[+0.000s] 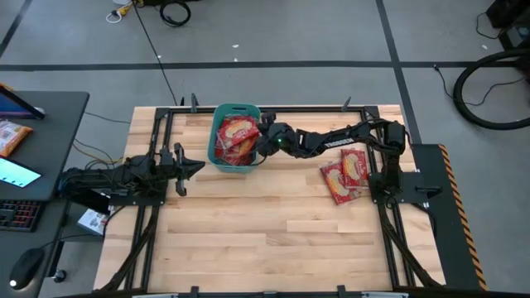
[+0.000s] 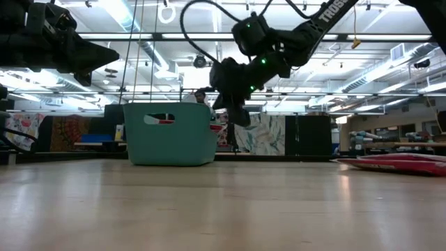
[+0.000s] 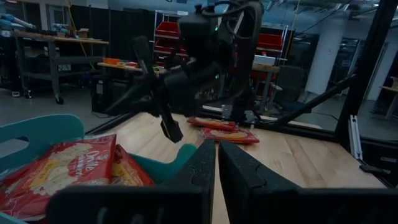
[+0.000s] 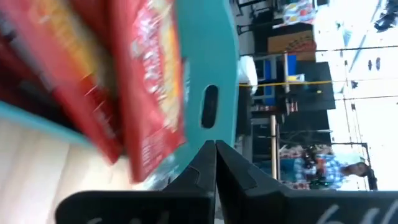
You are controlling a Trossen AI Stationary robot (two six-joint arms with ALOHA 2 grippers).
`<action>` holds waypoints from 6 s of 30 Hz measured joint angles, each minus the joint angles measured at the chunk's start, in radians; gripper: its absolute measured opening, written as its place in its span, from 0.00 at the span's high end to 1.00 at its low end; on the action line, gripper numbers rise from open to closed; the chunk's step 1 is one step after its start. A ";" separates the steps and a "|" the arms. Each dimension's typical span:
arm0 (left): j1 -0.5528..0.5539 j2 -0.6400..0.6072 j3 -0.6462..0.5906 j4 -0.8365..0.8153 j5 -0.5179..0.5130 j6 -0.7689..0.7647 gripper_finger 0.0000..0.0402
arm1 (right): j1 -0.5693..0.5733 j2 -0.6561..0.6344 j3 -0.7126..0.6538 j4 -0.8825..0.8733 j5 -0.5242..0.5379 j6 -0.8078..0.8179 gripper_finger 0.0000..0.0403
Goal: Sort popcorn bags into baskets
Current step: Put the red popcorn bag into the green bin
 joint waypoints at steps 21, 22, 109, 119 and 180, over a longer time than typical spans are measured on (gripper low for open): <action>0.000 0.000 0.000 0.033 0.000 0.001 0.94 | 0.105 0.000 0.347 -0.510 -0.081 0.535 0.79; 0.000 0.000 0.000 0.033 0.000 0.001 0.94 | 0.107 0.002 0.357 -0.508 -0.080 0.540 0.77; 0.000 0.000 0.000 -0.030 0.000 0.026 0.94 | -0.076 0.262 0.515 -0.572 -0.125 0.017 0.93; 0.000 0.000 0.000 -0.041 0.001 0.019 0.94 | -0.006 0.230 0.517 -0.486 0.032 -0.231 0.93; 0.000 0.000 0.000 -0.011 0.053 -0.053 0.94 | 0.009 0.147 0.526 -0.466 0.532 -0.016 0.52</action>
